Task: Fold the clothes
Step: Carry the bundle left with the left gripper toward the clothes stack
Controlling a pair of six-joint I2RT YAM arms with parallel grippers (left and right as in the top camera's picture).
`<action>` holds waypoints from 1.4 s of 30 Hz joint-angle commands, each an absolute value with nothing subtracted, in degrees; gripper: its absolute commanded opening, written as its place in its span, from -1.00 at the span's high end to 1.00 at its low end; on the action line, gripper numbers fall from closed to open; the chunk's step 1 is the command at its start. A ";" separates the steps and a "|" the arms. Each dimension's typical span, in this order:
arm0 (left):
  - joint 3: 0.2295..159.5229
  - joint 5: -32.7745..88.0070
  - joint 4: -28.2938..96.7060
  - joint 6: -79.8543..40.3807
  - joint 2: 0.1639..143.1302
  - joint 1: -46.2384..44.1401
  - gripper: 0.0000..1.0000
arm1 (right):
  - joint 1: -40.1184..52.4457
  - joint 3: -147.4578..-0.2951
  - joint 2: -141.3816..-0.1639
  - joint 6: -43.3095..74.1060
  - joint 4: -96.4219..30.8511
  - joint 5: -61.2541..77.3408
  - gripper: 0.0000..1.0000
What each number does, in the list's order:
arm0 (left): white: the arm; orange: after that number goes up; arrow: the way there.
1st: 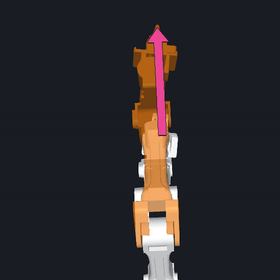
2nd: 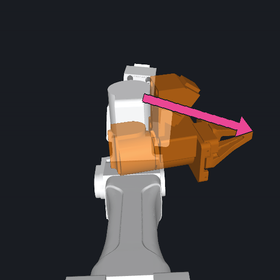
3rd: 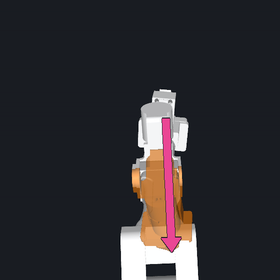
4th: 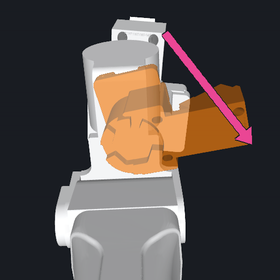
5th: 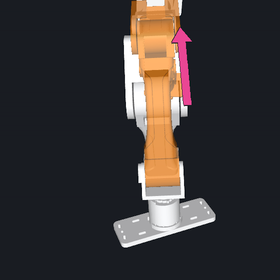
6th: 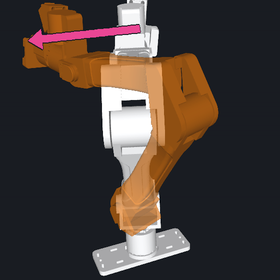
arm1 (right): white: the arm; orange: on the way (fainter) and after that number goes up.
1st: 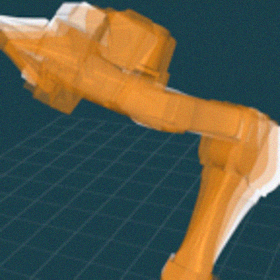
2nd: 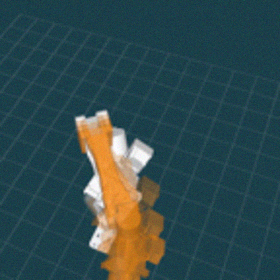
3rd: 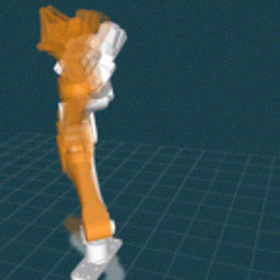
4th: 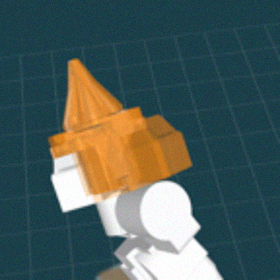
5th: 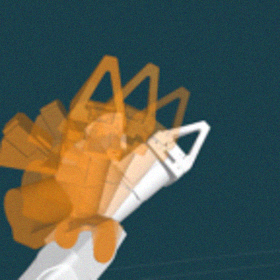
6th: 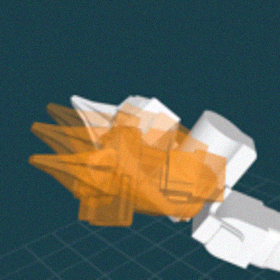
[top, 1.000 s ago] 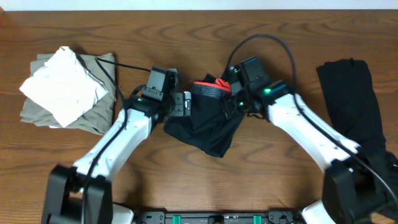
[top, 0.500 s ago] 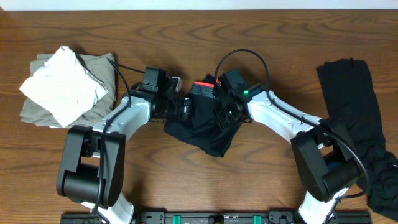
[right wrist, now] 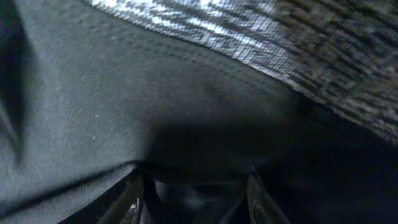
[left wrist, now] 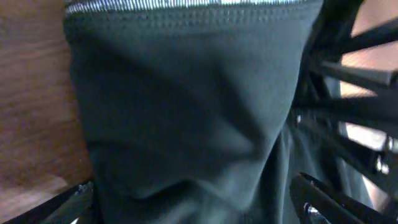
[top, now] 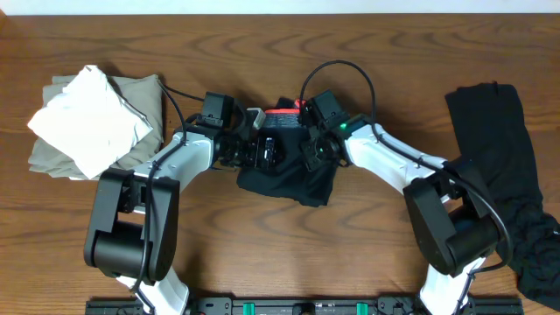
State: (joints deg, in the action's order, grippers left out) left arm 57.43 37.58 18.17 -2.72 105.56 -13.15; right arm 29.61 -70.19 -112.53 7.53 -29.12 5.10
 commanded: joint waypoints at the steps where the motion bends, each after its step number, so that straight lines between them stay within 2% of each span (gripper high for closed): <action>1: 55.48 37.30 20.16 -2.66 108.66 -13.26 -0.89 | 26.98 -67.99 -117.47 7.64 -29.98 0.01 -0.06; 12: 54.41 37.21 15.20 -11.75 115.31 -13.54 -0.89 | 26.74 -67.99 -117.47 8.10 -29.76 1.58 -0.05; 16: 54.43 41.39 11.84 -11.75 118.74 -14.55 -0.86 | 26.74 -67.99 -117.47 8.12 -29.74 1.96 -0.06; 23: 54.43 42.70 9.67 -11.94 119.98 -16.12 -0.40 | 26.74 -67.99 -117.47 8.12 -29.78 1.96 -0.06; 26: 54.43 42.70 9.10 -11.94 119.98 -16.27 -0.07 | 26.74 -67.99 -117.47 8.12 -29.80 1.96 -0.06; 31: 54.43 42.65 8.54 -11.92 119.98 -16.27 0.76 | 26.74 -67.99 -117.47 8.12 -29.87 1.96 -0.06; 32: 54.43 42.65 8.54 -11.92 119.98 -16.27 0.87 | 26.74 -67.99 -117.47 8.12 -29.89 1.96 -0.06; 38: 54.68 40.42 10.85 -11.97 117.58 -14.68 0.88 | 26.41 -68.95 -114.89 8.08 -32.80 1.63 -0.08; 42: 56.42 27.33 19.42 -11.92 111.87 -11.66 0.88 | 24.67 -71.42 -107.22 8.08 -38.59 0.60 -0.11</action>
State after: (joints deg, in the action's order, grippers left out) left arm 57.91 46.33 15.20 -12.16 112.53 -14.46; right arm 27.44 -70.81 -111.26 7.62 -36.73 4.21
